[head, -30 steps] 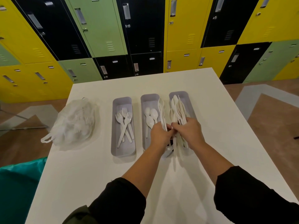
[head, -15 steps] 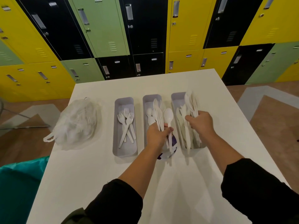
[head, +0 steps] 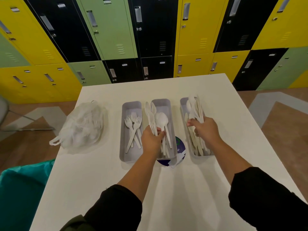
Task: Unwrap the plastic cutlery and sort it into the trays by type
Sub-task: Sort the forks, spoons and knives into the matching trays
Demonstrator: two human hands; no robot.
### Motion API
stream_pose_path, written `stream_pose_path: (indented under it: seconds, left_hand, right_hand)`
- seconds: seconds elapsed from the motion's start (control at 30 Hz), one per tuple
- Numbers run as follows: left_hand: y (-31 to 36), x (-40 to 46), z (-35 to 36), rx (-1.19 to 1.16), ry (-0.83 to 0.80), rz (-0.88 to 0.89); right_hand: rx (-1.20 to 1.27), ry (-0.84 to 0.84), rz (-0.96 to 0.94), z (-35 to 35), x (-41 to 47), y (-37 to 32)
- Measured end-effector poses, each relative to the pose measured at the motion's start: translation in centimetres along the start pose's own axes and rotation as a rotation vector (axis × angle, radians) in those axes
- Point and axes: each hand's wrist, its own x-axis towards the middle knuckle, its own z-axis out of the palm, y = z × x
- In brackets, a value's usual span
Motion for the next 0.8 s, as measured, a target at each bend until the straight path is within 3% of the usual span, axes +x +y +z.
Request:
stream_pose_path:
  seconds: [0.2, 0.3, 0.43, 0.63, 0.8]
  left_hand:
    - [-0.6, 0.0, -0.1, 0.115, 0.031, 0.045]
    - [-0.1, -0.8, -2.2, 0.005, 0.057, 0.076]
    - [1.1, -1.5, -2.3, -0.254, -0.092, 0.010]
    - [1.2, -3.0, -2.7, -0.316, -0.235, -0.057]
    - [0.1, -2.7, -5.5, -0.248, -0.206, -0.001]
  right_hand:
    - [0.143, -0.066, 0.048, 1.6, -1.7, -0.2]
    - [0.170, -0.080, 0.031, 3.6, -3.5, -1.2]
    - [0.182, -0.083, 0.009, 4.7, -4.4, -1.5]
    - [0.205, -0.147, -0.015, 6.9, -5.5, -1.7]
    - [0.242, -0.185, 0.025, 10.3, -6.0, -1.9]
